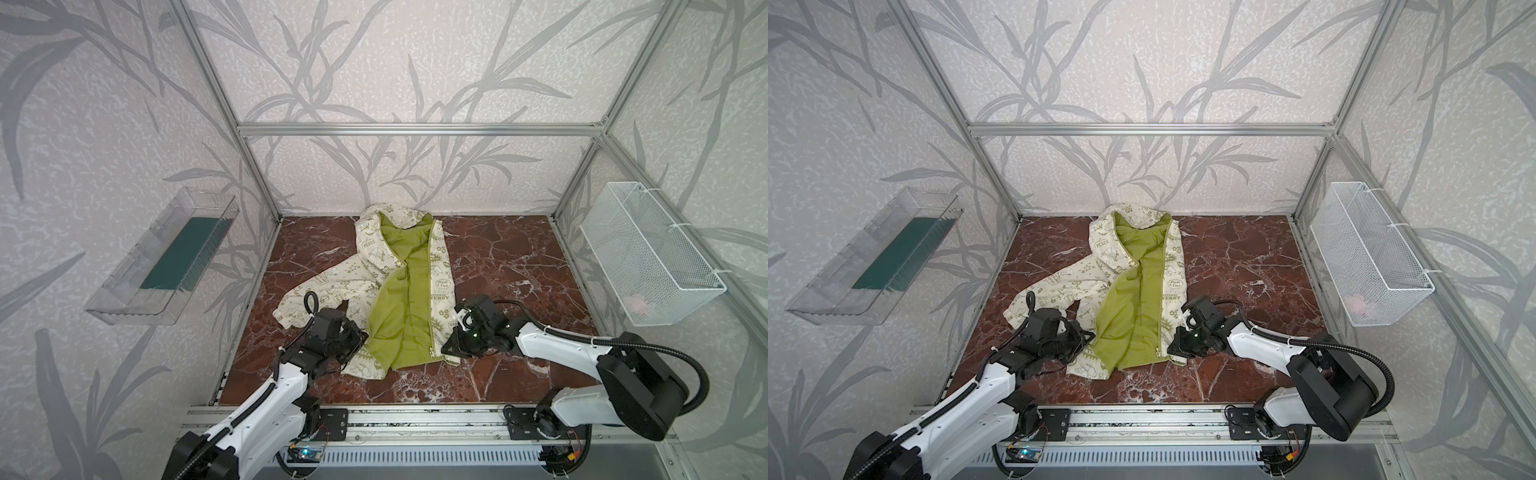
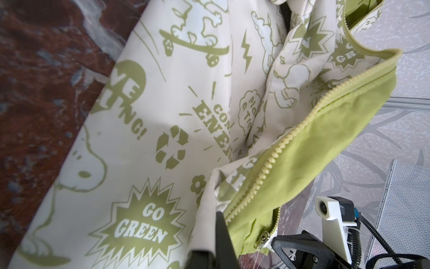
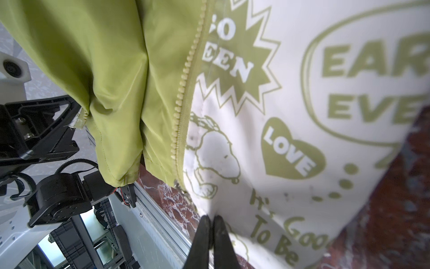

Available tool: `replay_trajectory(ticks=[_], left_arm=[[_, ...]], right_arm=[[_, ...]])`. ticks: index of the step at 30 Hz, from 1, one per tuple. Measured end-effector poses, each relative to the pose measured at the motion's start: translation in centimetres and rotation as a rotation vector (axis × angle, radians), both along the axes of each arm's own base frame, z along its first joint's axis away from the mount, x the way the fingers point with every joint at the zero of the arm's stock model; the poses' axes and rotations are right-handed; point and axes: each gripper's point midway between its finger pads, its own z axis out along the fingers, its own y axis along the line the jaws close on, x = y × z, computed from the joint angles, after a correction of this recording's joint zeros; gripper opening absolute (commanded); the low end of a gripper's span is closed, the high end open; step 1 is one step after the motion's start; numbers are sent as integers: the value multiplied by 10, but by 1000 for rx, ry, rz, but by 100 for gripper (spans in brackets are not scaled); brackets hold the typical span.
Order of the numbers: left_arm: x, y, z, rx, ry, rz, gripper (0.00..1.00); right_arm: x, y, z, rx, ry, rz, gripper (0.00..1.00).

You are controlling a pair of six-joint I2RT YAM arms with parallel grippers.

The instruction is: Zip up the jacket

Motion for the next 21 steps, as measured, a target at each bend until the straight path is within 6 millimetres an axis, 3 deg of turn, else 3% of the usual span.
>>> replay_trajectory(ticks=[4, 6, 12, 16, 21], left_arm=[[0, 0, -2, 2, 7, 0, 0], [0, 0, -2, 2, 8, 0, 0], [0, 0, -2, 3, 8, 0, 0], [0, 0, -2, 3, 8, 0, 0], [-1, 0, -2, 3, 10, -1, 0]], right_arm=[[-2, 2, -5, 5, 23, 10, 13], [-2, 3, -8, 6, 32, 12, 2], [-2, 3, -10, 1, 35, 13, 0], [-3, 3, -10, -8, 34, 25, 20], [-2, 12, -3, -25, 15, 63, 25]])
